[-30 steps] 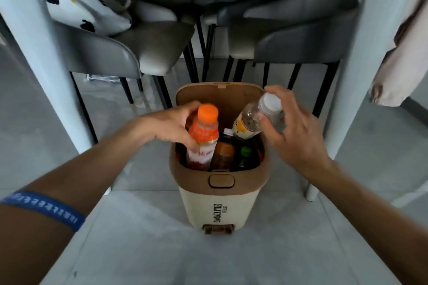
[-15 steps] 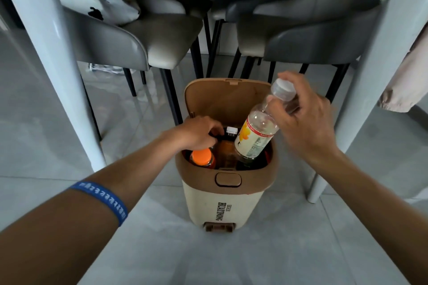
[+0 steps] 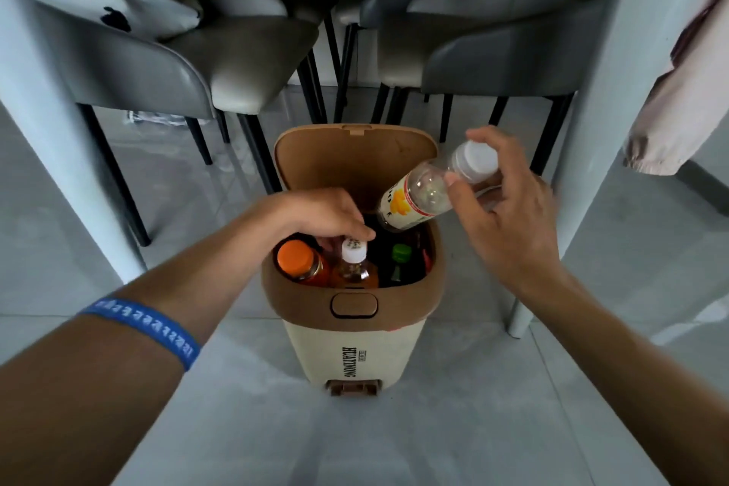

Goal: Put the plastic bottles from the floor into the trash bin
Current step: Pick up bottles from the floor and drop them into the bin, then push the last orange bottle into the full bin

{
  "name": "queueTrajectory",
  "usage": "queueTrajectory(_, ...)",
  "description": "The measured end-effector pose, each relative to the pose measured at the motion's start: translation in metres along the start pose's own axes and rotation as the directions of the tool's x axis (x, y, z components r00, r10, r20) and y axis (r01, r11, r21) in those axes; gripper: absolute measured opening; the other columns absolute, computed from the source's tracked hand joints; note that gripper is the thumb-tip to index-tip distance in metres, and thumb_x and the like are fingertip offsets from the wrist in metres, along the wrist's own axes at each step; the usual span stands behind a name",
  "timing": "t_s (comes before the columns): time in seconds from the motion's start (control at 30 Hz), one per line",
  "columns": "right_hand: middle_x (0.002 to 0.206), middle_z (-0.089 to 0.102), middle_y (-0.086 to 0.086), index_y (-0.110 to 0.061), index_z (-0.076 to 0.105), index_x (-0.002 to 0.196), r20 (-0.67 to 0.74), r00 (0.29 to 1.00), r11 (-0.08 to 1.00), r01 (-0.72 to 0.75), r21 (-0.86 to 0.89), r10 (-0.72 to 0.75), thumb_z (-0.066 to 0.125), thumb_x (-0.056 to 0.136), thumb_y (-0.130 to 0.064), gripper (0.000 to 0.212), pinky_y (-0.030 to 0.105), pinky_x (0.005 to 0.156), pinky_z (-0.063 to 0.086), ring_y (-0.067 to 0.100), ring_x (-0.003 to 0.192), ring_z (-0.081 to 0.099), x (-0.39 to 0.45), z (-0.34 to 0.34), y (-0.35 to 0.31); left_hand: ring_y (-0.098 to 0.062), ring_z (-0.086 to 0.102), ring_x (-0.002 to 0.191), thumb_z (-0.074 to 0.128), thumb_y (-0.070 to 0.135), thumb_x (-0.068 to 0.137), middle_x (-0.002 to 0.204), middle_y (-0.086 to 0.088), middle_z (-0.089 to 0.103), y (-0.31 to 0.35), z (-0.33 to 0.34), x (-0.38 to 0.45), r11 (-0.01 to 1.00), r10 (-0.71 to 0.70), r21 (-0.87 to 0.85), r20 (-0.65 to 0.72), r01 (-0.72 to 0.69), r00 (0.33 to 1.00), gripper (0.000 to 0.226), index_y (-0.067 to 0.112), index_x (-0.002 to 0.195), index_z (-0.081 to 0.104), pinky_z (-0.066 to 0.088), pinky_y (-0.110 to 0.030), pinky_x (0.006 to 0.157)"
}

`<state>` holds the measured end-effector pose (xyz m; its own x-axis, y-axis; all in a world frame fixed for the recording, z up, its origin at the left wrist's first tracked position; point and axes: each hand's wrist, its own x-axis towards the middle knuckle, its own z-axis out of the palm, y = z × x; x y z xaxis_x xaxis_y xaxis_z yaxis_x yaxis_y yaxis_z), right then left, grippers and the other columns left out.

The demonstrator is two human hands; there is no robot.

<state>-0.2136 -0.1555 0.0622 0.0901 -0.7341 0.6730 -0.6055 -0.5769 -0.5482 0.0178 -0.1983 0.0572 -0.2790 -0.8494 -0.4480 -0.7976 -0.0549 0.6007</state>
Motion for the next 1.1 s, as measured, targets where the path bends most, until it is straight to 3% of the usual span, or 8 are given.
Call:
queueTrajectory(0.17, 0.112, 0.060, -0.011, -0.021, 0.049, 0.130, 0.063, 0.993, 0.994, 0.102, -0.030, -0.100, 0.062, 0.091, -0.029, 0.042, 0.012, 0.073, 0.052, -0.001, 0.088, 0.059, 0.001, 0.012, 0.002, -0.014, 0.066, 0.086, 0.062, 0.029, 0.095, 0.108, -0.008, 0.071, -0.010, 0.000, 0.008, 0.997, -0.029, -0.074, -0.017, 0.028, 0.999, 0.017, 0.017, 0.104, 0.069, 0.053, -0.027, 0.073)
queueTrajectory(0.3, 0.131, 0.055, -0.004, -0.028, 0.049, 0.129, 0.369, 0.928, 0.963, 0.142, -0.229, -0.049, 0.062, 0.090, -0.027, 0.041, 0.027, 0.076, 0.049, 0.008, 0.091, 0.058, 0.006, 0.035, 0.013, -0.017, 0.065, 0.097, 0.059, 0.030, 0.096, 0.114, -0.004, 0.068, -0.010, 0.001, 0.011, 0.992, -0.038, -0.115, 0.038, 0.042, 0.999, 0.025, 0.017, 0.115, 0.067, 0.054, -0.028, 0.078)
queueTrajectory(0.43, 0.124, 0.056, 0.000, -0.023, 0.054, 0.117, 0.564, 0.825, 0.944, 0.158, -0.291, 0.036, 0.065, 0.087, -0.018, 0.033, 0.041, 0.083, 0.052, 0.026, 0.102, 0.062, 0.003, 0.057, 0.025, -0.018, 0.064, 0.104, 0.062, 0.032, 0.094, 0.114, -0.002, 0.068, -0.013, -0.001, 0.011, 0.994, -0.019, -0.107, -0.006, 0.019, 1.000, 0.027, 0.015, 0.113, 0.070, 0.055, -0.027, 0.080)
queueTrajectory(0.63, 0.109, 0.065, 0.003, -0.023, 0.062, 0.113, 0.684, 0.709, 0.890, 0.188, -0.415, 0.169, 0.060, 0.092, -0.033, 0.023, 0.039, 0.089, 0.047, 0.026, 0.106, 0.059, -0.001, 0.067, 0.022, -0.017, 0.067, 0.105, 0.065, 0.023, 0.092, 0.113, -0.005, 0.072, -0.024, -0.009, 0.006, 0.997, -0.019, -0.080, 0.011, 0.020, 1.000, 0.021, 0.015, 0.110, 0.071, 0.054, -0.028, 0.083)
queueTrajectory(0.8, 0.102, 0.070, 0.005, -0.021, 0.071, 0.102, 0.764, 0.628, 0.903, 0.229, -0.363, 0.148, 0.056, 0.093, -0.025, 0.018, 0.034, 0.091, 0.042, 0.024, 0.104, 0.059, 0.007, 0.076, 0.036, -0.014, 0.071, 0.095, 0.066, 0.028, 0.092, 0.107, -0.003, 0.074, -0.028, -0.019, -0.006, 0.993, 0.029, -0.115, -0.026, -0.032, 0.999, 0.021, 0.018, 0.109, 0.071, 0.053, -0.026, 0.076)
queueTrajectory(0.87, 0.108, 0.071, 0.005, -0.020, 0.068, 0.113, 0.724, 0.669, 0.945, 0.103, -0.312, 0.166, 0.060, 0.092, -0.020, 0.022, 0.030, 0.090, 0.046, 0.020, 0.106, 0.061, -0.002, 0.076, 0.044, -0.011, 0.070, 0.090, 0.071, 0.031, 0.087, 0.103, -0.001, 0.075, -0.028, -0.030, -0.020, 0.986, 0.080, -0.143, -0.018, -0.082, 0.997, 0.023, 0.020, 0.107, 0.072, 0.054, -0.025, 0.075)
queueTrajectory(1.0, 0.101, 0.070, -0.010, -0.022, 0.067, 0.115, 0.523, 0.844, 0.991, -0.127, -0.028, 0.123, 0.063, 0.092, -0.023, 0.024, 0.006, 0.074, 0.046, 0.001, 0.086, 0.065, -0.002, 0.066, 0.036, -0.009, 0.068, 0.086, 0.082, 0.030, 0.073, 0.100, 0.001, 0.075, -0.040, -0.047, -0.046, 0.996, 0.088, -0.028, 0.090, -0.086, 0.992, 0.031, 0.024, 0.102, 0.075, 0.056, -0.031, 0.079)
queueTrajectory(1.1, 0.099, 0.067, -0.018, -0.027, 0.066, 0.115, 0.519, 0.854, 0.974, -0.134, 0.182, 0.020, 0.065, 0.089, -0.032, 0.027, 0.012, 0.076, 0.051, -0.002, 0.087, 0.065, 0.006, 0.063, 0.008, -0.007, 0.069, 0.080, 0.082, 0.019, 0.076, 0.097, 0.001, 0.074, -0.049, -0.040, -0.047, 0.999, 0.052, 0.008, 0.101, -0.054, 0.994, 0.026, 0.022, 0.100, 0.075, 0.056, -0.022, 0.072)
